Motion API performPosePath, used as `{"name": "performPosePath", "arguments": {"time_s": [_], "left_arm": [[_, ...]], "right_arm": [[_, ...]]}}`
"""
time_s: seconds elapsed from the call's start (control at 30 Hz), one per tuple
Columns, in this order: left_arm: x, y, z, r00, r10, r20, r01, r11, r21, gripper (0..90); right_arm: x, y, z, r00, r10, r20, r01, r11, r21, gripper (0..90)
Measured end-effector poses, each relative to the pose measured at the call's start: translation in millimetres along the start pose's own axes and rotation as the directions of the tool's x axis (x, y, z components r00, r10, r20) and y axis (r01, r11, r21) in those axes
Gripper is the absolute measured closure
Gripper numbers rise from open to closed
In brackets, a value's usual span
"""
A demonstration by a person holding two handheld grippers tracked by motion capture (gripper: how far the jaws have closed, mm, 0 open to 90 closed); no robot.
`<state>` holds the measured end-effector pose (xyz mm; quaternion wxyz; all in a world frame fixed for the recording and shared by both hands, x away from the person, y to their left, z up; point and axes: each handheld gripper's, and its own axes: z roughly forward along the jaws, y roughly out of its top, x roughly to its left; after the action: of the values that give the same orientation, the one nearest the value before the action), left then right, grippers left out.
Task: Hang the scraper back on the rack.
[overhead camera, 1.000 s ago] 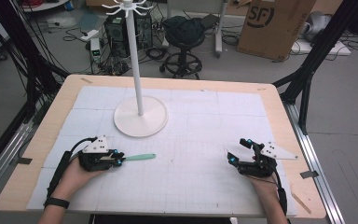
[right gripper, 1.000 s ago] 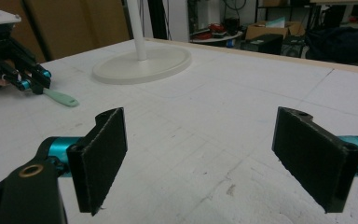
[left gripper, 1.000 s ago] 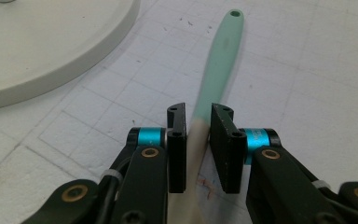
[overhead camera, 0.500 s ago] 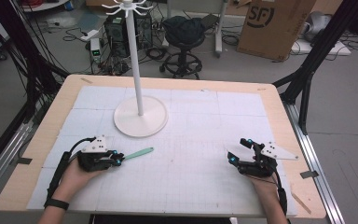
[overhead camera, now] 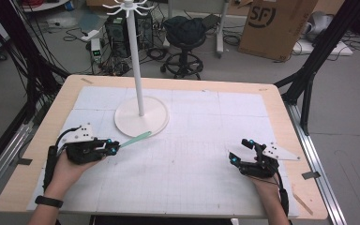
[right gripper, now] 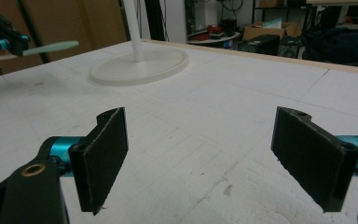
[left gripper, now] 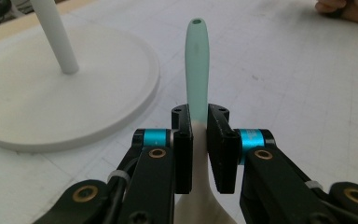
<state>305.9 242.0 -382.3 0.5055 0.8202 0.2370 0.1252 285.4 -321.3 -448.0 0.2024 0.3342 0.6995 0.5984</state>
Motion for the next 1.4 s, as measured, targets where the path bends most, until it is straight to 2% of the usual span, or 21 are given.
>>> {"name": "performPosePath", "arguments": {"time_s": [0.17, 0.43, 0.7, 0.9, 1.1, 1.2, 1.4], "left_arm": [[3.4, 27.8, -19.6, 0.9995, -0.002, -0.031, 0.001, 0.9995, -0.031, 81.0], [9.4, 69.0, -53.7, 0.996, 0.019, -0.088, -0.025, 0.9977, -0.063, 81.0], [16.4, 111.2, -85.1, 0.9936, 0.025, -0.11, -0.037, 0.994, -0.103, 81.0], [23.9, 142.3, -107.0, 0.9918, 0.012, -0.127, -0.029, 0.9912, -0.129, 81.0], [30.3, 167.1, -120.5, 0.9884, 0.013, -0.151, -0.035, 0.9889, -0.145, 81.0], [32.8, 176.1, -123.6, 0.987, 0.003, -0.161, -0.029, 0.9871, -0.157, 81.0], [35.6, 191.2, -128.4, 0.9846, 0.011, -0.174, -0.04, 0.9859, -0.162, 81.0]], "right_arm": [[-0.4, 0.0, 0.0, 1.0, 0.0, 0.001, 0.0, 1.0, -0.001, 17.8], [-0.7, -0.1, 0.3, 1.0, 0.001, -0.001, -0.001, 1.0, -0.002, 17.8], [-0.9, -0.2, 0.5, 1.0, 0.0, -0.004, 0.0, 1.0, -0.002, 17.8], [-1.0, -0.1, 0.5, 1.0, 0.003, -0.005, -0.003, 1.0, -0.001, 17.8], [-1.3, -0.2, 0.7, 1.0, 0.003, -0.006, -0.003, 1.0, -0.003, 17.8], [-1.2, -0.2, 0.6, 1.0, 0.005, -0.007, -0.005, 1.0, -0.003, 17.8], [-1.4, -0.2, 0.8, 0.9999, 0.008, -0.009, -0.008, 1.0, -0.004, 17.8]]}}
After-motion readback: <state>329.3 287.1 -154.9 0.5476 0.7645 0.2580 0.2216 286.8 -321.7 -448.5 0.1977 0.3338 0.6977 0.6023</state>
